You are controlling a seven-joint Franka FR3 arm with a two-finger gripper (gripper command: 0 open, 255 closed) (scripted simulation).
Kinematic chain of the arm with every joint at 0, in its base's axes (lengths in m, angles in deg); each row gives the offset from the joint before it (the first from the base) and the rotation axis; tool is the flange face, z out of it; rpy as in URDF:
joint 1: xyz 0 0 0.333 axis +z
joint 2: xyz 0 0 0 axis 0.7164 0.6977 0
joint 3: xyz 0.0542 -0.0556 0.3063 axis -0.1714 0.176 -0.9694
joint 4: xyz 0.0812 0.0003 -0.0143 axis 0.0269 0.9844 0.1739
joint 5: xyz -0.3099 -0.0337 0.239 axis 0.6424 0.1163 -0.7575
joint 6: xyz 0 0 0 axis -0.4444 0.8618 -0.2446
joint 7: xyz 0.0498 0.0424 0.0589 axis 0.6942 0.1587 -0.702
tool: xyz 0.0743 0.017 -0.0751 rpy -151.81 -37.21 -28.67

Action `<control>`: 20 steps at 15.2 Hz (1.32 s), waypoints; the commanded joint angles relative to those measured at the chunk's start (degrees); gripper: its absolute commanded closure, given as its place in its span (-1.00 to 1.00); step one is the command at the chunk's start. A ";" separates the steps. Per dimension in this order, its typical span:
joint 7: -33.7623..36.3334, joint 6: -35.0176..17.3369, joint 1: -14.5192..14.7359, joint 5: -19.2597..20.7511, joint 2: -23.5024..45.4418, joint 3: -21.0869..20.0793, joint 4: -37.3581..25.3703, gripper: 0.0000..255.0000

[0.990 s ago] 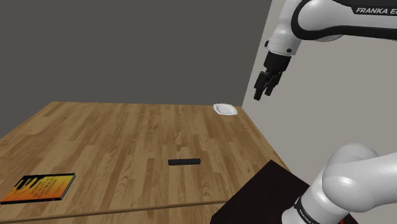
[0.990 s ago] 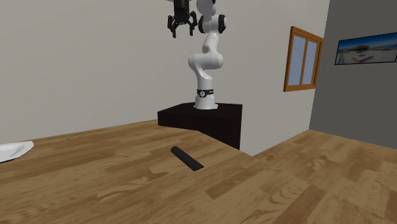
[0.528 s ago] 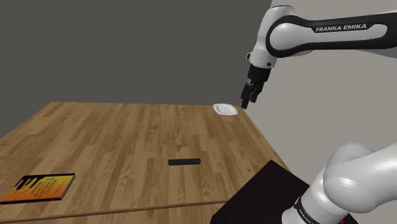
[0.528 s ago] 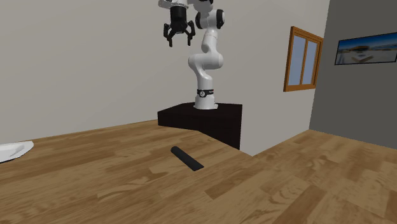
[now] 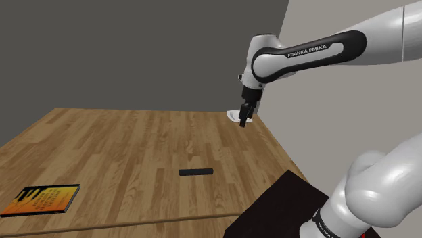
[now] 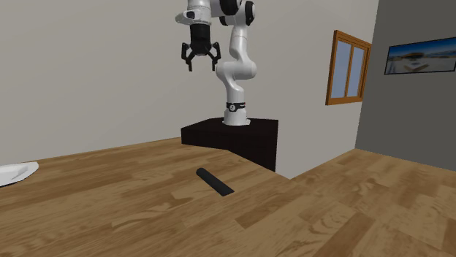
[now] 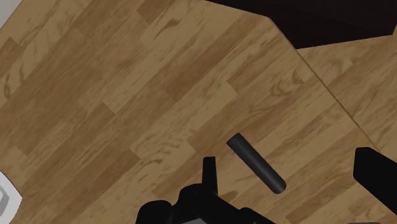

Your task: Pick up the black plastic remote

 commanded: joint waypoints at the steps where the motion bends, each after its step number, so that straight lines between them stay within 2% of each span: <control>1: -1.50 -3.07 0.77 0.20 4.07 -0.34 -0.35 -1.00; 11: -8.90 -13.88 3.06 2.30 25.59 -2.01 -7.89 -1.00; 20: -13.45 -19.42 5.15 6.27 44.94 -3.75 -18.93 -1.00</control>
